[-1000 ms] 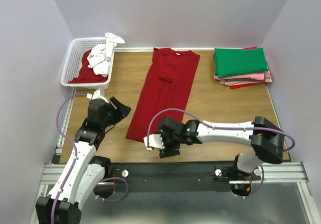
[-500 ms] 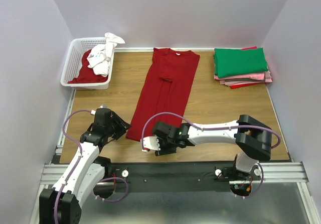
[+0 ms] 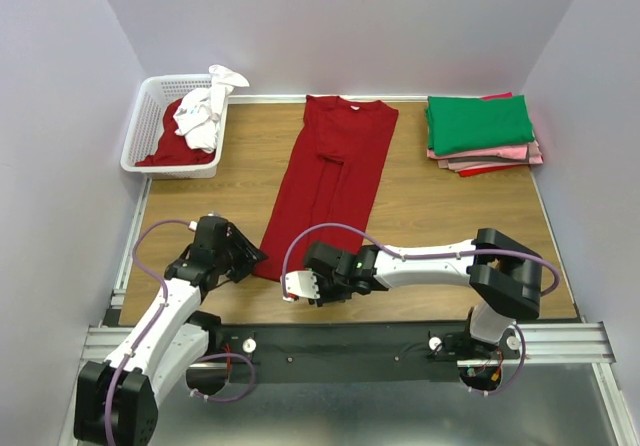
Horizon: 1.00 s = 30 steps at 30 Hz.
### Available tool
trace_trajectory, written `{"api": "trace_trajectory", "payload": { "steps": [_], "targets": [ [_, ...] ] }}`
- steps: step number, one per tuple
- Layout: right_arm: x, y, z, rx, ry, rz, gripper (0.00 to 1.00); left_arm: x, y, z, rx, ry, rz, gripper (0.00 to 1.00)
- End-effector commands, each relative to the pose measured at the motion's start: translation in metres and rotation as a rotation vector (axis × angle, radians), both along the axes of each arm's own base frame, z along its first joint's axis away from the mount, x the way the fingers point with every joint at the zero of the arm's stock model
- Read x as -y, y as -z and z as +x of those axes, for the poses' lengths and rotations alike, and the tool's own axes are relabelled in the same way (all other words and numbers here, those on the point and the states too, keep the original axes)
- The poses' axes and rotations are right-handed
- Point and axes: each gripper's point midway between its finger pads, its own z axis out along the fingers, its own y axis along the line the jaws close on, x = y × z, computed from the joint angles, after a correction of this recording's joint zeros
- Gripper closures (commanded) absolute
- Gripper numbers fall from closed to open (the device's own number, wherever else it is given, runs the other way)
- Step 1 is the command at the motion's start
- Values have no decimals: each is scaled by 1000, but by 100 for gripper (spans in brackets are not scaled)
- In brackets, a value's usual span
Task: Fold and stack the t-shirts
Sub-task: Fold the tshirt
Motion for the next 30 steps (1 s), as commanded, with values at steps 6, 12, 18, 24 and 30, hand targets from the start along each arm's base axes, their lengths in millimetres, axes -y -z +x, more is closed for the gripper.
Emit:
{"api": "trace_trajectory", "payload": {
  "steps": [6,12,18,24,30],
  "targets": [
    [1,-6,-7,-13,-14,23,80,20,15,-20,-99,67,-7,39],
    [5,-11,-12,-22,-35,35,81,21,17,-22,-108,48,6,39],
    [15,-15,-22,-47,-76,39,82,19,35,-28,-171,41,23,37],
    [33,-12,-31,-64,-103,23,83,18,35,-23,-177,44,42,37],
    [47,-9,-30,-49,-88,13,88,16,33,-20,-169,30,55,37]
  ]
}}
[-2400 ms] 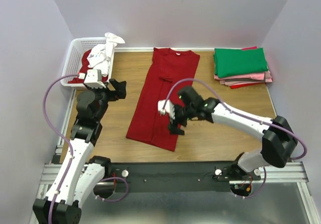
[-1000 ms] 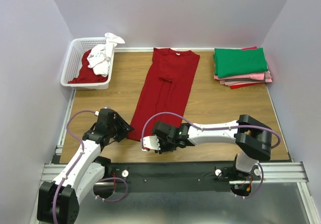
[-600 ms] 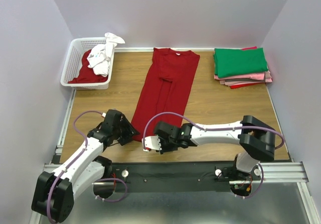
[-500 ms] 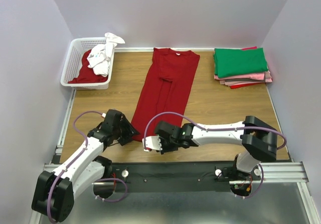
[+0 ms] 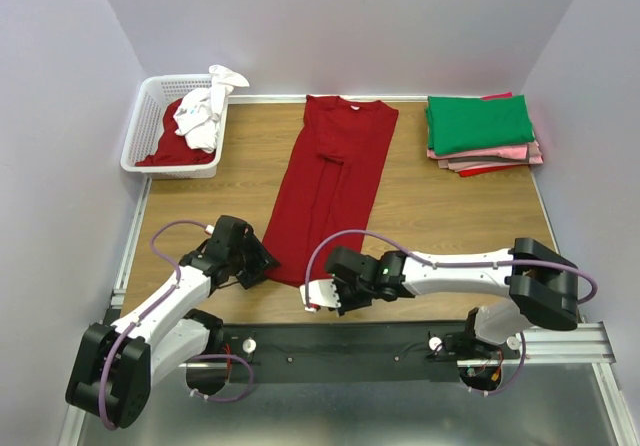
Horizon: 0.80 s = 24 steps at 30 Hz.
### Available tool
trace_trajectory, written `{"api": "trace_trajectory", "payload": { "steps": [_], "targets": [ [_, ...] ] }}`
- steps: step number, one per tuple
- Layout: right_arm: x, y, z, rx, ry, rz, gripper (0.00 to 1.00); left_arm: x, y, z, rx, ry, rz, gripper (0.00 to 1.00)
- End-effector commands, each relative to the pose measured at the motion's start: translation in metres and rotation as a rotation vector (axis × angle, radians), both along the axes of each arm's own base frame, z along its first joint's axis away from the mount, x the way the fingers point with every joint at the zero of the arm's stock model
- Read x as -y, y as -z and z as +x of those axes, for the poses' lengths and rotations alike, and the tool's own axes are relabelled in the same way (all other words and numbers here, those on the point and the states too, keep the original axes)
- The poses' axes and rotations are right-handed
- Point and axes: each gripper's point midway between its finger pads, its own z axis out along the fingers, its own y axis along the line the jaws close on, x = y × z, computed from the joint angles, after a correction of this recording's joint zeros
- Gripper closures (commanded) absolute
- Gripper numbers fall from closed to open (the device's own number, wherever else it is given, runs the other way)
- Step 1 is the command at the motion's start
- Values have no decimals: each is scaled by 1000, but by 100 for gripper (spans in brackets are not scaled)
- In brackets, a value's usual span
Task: Fold and stack the t-shirts
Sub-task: Fold the tshirt
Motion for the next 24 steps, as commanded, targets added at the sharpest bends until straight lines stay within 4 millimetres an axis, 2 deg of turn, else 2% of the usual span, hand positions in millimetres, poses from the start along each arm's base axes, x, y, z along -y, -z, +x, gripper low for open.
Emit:
{"api": "trace_trajectory", "payload": {
  "steps": [1,5,12,13,14,15,17,18,20,21,24],
  "targets": [
    [12,0,-6,-12,-18,-9,89,-12,10,-4,-29,-25,71,37],
    [18,0,1,0,14,-12,93,-13,11,-5,-27,-26,74,38],
    [18,-6,3,-16,28,17,92,-11,8,-2,-10,-16,70,38],
    [16,-8,2,-25,25,25,86,-11,7,-1,-6,-14,71,38],
    [10,-13,1,-36,24,44,75,-11,6,-1,-5,-14,69,37],
    [7,-15,-1,-49,19,52,58,-11,5,-1,1,-13,70,37],
    [-4,-19,-4,-83,7,63,47,-10,4,0,3,-11,66,36],
    [-8,-20,-4,-90,8,68,44,-10,3,0,5,-13,64,35],
    [-15,-18,-6,-119,4,67,43,-11,3,-1,4,-13,65,35],
    [-23,-24,-4,-118,7,85,43,-11,4,-1,6,-10,66,35],
    [-31,-22,0,-120,24,76,43,-10,5,-2,5,-8,62,35]
  ]
}}
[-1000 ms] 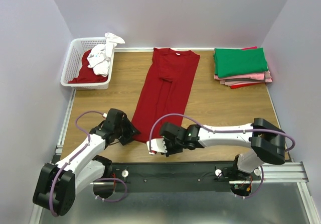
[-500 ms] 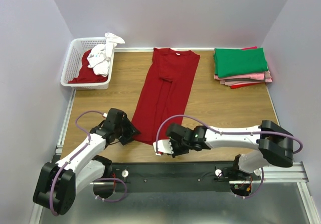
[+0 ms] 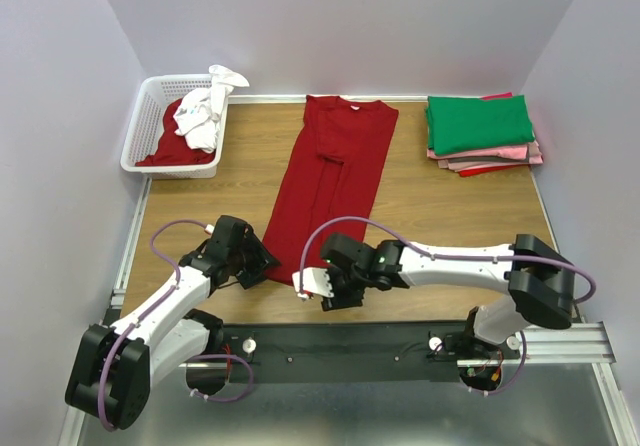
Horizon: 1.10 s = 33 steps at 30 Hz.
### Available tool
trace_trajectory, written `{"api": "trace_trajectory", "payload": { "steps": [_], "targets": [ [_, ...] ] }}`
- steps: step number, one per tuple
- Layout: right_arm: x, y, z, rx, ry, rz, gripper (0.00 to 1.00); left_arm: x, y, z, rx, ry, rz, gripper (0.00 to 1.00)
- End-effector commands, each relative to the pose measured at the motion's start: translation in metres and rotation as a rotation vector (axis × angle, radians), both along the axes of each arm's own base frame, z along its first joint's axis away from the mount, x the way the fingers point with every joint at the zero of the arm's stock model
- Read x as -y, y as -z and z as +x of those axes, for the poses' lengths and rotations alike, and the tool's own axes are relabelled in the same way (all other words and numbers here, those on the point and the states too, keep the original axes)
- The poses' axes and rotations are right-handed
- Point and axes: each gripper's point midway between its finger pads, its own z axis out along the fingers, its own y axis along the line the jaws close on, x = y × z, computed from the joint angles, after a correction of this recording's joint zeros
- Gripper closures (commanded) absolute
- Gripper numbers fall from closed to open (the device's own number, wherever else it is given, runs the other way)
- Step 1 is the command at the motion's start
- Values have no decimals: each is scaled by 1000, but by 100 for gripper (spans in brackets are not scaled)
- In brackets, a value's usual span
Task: Fold and stack the t-shirts
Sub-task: Fold the tshirt
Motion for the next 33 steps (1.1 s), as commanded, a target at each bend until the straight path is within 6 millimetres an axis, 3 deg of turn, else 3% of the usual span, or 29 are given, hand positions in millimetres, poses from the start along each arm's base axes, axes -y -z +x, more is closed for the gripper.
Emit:
{"api": "trace_trajectory", "payload": {
  "steps": [1,12,28,33],
  "targets": [
    [-20,-6,0,-41,9,22,43,-9,6,-3,-4,-10,54,35],
    [-30,14,13,-20,49,-33,45,-6,6,-2,7,9,40,35],
    [-14,31,33,89,117,-83,56,-6,9,-4,13,12,34,35],
    [-10,36,37,112,128,-96,64,-6,8,-5,12,10,32,35]
  ]
}}
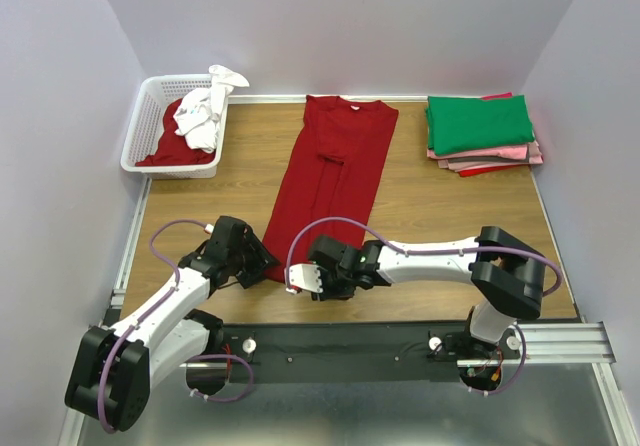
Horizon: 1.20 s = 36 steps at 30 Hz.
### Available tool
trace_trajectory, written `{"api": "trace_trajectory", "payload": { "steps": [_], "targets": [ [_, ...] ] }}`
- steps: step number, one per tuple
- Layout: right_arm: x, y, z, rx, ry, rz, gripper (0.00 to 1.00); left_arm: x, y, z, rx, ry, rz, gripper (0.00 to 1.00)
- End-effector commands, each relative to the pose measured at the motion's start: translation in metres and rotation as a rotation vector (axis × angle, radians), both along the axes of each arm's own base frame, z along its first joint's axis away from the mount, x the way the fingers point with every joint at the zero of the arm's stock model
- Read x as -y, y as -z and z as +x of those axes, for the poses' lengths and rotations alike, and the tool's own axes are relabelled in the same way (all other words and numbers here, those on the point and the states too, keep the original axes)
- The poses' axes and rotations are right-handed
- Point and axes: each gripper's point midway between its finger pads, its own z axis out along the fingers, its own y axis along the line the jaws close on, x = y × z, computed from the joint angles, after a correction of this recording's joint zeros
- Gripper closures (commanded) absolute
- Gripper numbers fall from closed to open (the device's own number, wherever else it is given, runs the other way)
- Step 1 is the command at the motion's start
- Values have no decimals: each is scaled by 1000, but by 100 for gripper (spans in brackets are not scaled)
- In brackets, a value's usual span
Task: Fold and stack the t-shirts
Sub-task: Fold the tshirt
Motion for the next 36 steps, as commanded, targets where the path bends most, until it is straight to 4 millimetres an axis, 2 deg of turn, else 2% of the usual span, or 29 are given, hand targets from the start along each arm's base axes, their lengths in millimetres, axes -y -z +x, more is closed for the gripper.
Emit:
{"api": "trace_trajectory", "payload": {
  "steps": [1,3,7,10,12,13,16,21,29,36],
  "targets": [
    [3,6,8,44,26,-13,69,-6,8,-5,-3,1,33,35],
    [5,6,9,52,30,-13,73,-6,8,-6,-5,1,30,35],
    [6,4,9,58,33,-6,92,-7,9,-6,-5,-2,33,36],
    [8,-2,6,54,27,13,99,-7,11,-6,-6,-2,35,36],
    [10,-7,0,37,0,30,99,-8,12,-7,-12,-6,42,36],
    [11,-15,-3,34,-15,55,99,-9,12,-7,-13,-7,44,37],
    [25,-19,-18,-4,-66,55,99,-10,13,-6,-15,-15,52,38],
    [46,-11,-33,-40,-107,28,99,-10,14,-5,-24,-11,58,40],
    [52,-8,-35,-44,-115,17,94,-9,13,-6,-26,4,60,41],
    [53,-7,-34,-39,-102,12,80,-7,5,-5,-2,22,51,41]
  ]
}}
